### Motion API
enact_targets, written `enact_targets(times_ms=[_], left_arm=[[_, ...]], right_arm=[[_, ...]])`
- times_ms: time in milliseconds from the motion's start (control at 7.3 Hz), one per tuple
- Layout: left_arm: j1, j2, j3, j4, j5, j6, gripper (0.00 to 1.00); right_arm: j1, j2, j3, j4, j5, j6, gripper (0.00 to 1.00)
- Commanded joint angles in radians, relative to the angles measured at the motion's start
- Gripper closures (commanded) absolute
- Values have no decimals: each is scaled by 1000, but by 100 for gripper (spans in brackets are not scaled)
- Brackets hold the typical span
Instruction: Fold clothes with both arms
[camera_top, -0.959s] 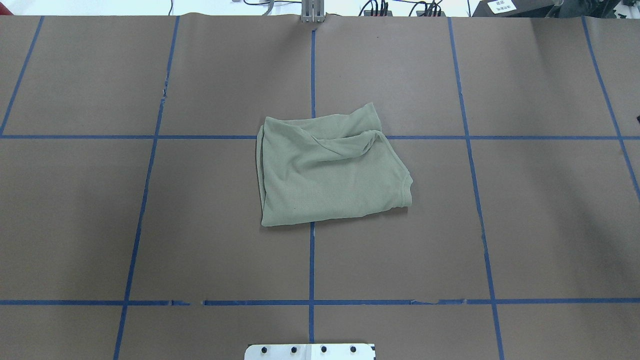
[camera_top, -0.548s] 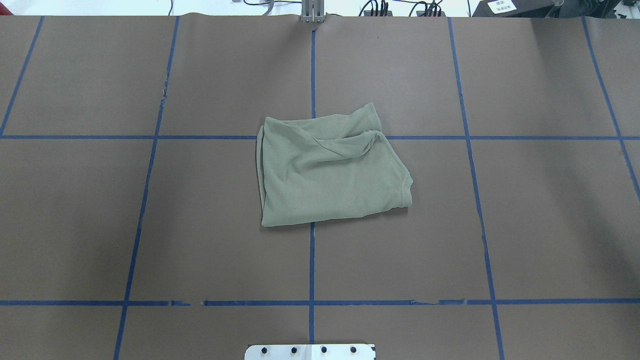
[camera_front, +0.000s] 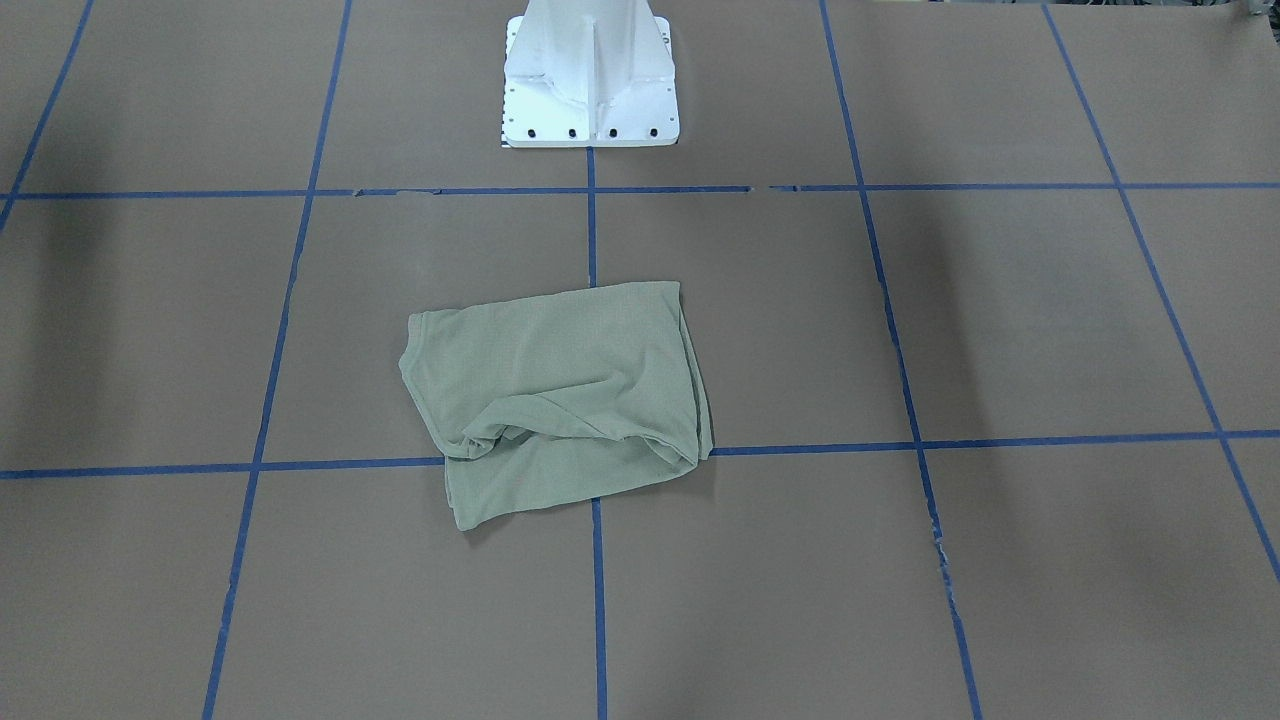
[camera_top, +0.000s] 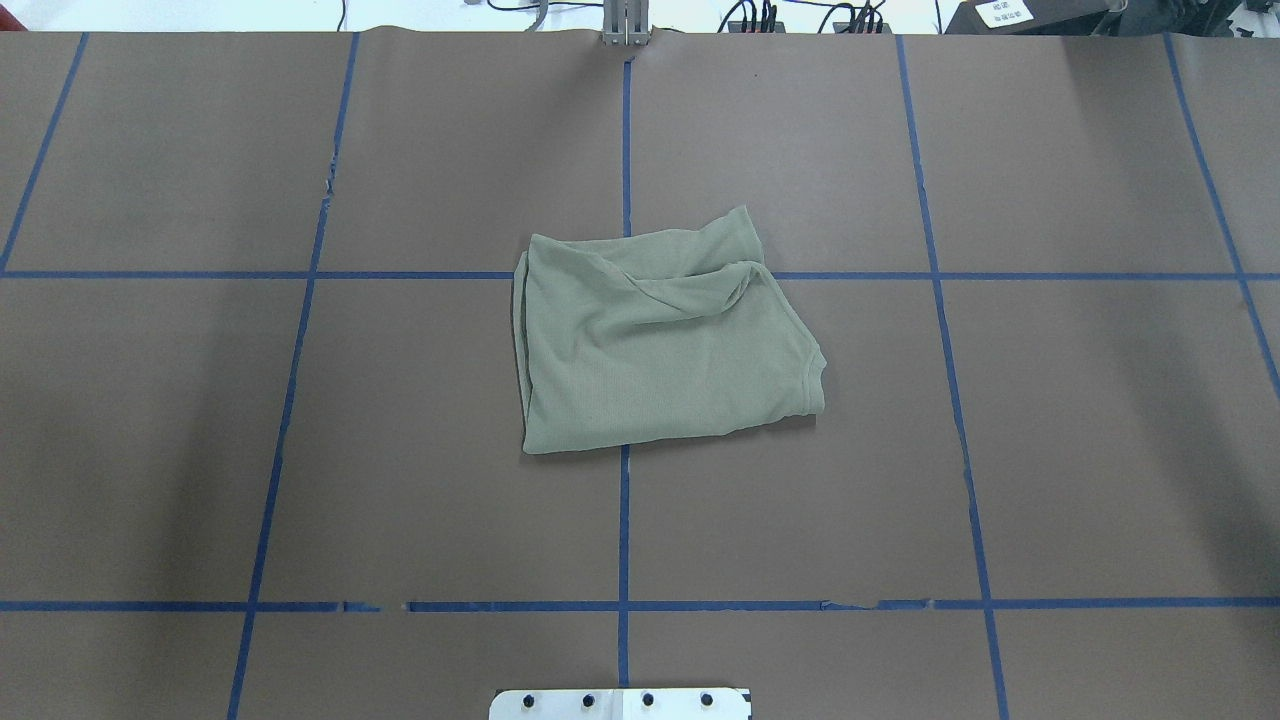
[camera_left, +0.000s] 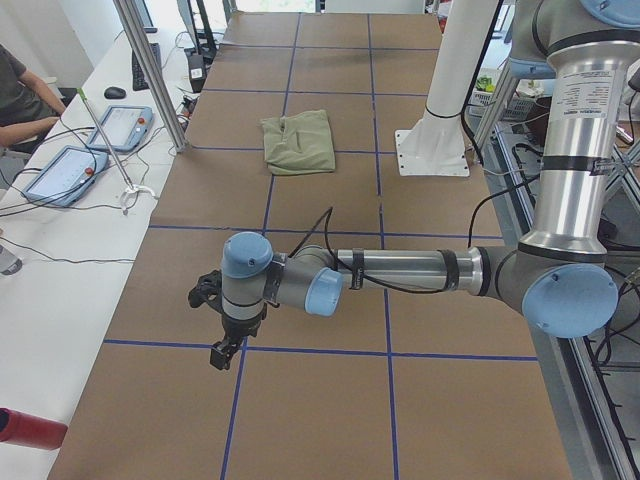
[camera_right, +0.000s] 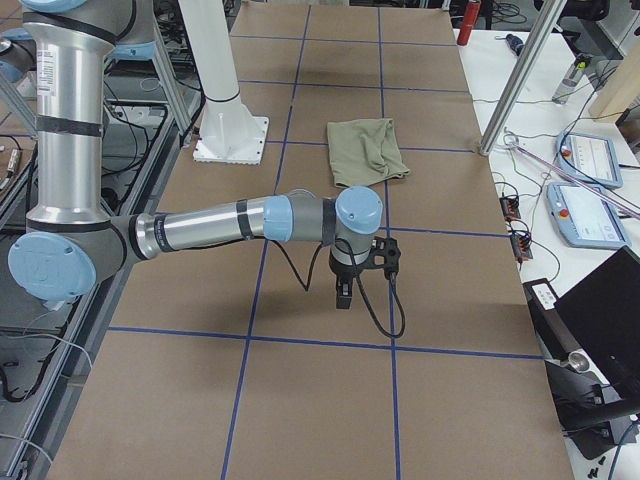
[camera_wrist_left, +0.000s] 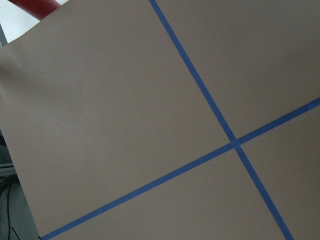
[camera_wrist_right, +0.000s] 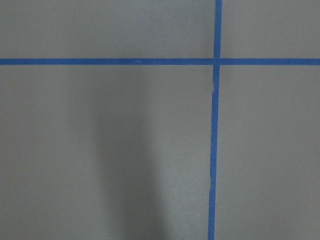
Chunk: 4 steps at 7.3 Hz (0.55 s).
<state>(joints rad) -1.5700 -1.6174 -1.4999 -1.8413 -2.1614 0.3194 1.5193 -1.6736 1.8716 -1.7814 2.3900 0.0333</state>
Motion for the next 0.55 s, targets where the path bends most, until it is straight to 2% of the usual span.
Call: enact_targets(times_ms=[0,137,274,411], left_arm=[[1,-1,-22,43,-17,-140,1],[2,7,-98,135,-94,-249,1],[1,14,-149,205,-122,-250,1],[1,49,-186,224,-123,-241,1]], right_arm=[[18,-37,-2,2,1,-12,0],[31,-46,0,10,1,-12,0],[36,-47,0,10,1,-12,0],[36,-48,-3,10,1,-12,0]])
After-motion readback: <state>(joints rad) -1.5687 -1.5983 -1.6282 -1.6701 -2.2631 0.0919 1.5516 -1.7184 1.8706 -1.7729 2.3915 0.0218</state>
